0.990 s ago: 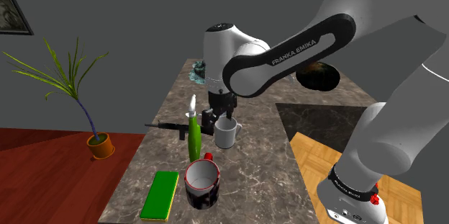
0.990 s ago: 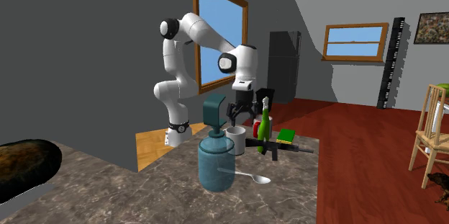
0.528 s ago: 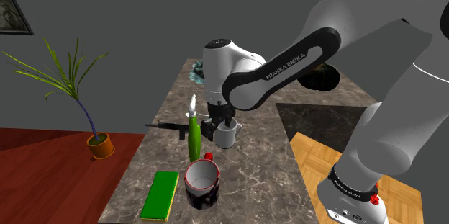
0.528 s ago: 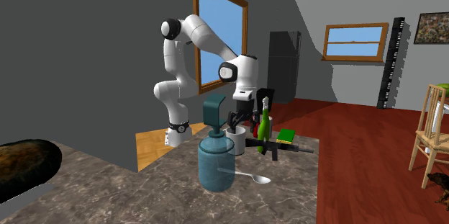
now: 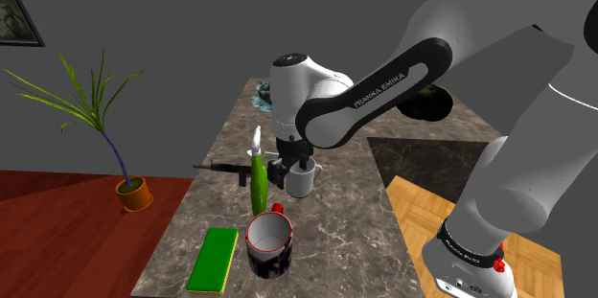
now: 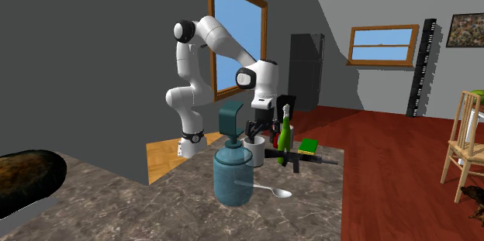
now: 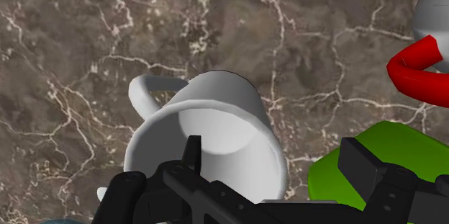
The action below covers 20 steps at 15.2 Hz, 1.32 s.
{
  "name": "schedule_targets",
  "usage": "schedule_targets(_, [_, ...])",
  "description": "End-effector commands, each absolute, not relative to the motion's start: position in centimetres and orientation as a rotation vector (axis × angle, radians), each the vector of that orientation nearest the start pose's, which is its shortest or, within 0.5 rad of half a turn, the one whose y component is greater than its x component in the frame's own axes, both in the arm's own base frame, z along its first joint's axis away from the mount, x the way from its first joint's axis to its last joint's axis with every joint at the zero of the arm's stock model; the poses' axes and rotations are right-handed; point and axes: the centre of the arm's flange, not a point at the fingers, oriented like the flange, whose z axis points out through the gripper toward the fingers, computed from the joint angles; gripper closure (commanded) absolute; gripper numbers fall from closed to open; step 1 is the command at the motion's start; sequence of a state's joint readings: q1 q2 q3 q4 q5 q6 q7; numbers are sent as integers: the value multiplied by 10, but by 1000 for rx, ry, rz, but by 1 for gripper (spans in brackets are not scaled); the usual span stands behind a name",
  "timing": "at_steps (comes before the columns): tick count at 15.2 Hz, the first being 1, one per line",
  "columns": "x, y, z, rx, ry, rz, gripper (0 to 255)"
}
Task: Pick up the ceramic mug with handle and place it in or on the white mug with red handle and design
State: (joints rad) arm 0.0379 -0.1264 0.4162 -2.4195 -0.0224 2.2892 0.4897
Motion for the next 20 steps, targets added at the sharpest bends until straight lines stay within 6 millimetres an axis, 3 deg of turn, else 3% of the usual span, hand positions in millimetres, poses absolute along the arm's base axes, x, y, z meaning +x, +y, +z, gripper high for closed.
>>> schedule_targets(1, [425, 206, 353, -3208, 39, -28, 255])
schedule_targets(10, [425, 206, 352, -3208, 39, -28, 255])
schedule_targets(20, [425, 206, 405, -3208, 39, -28, 255])
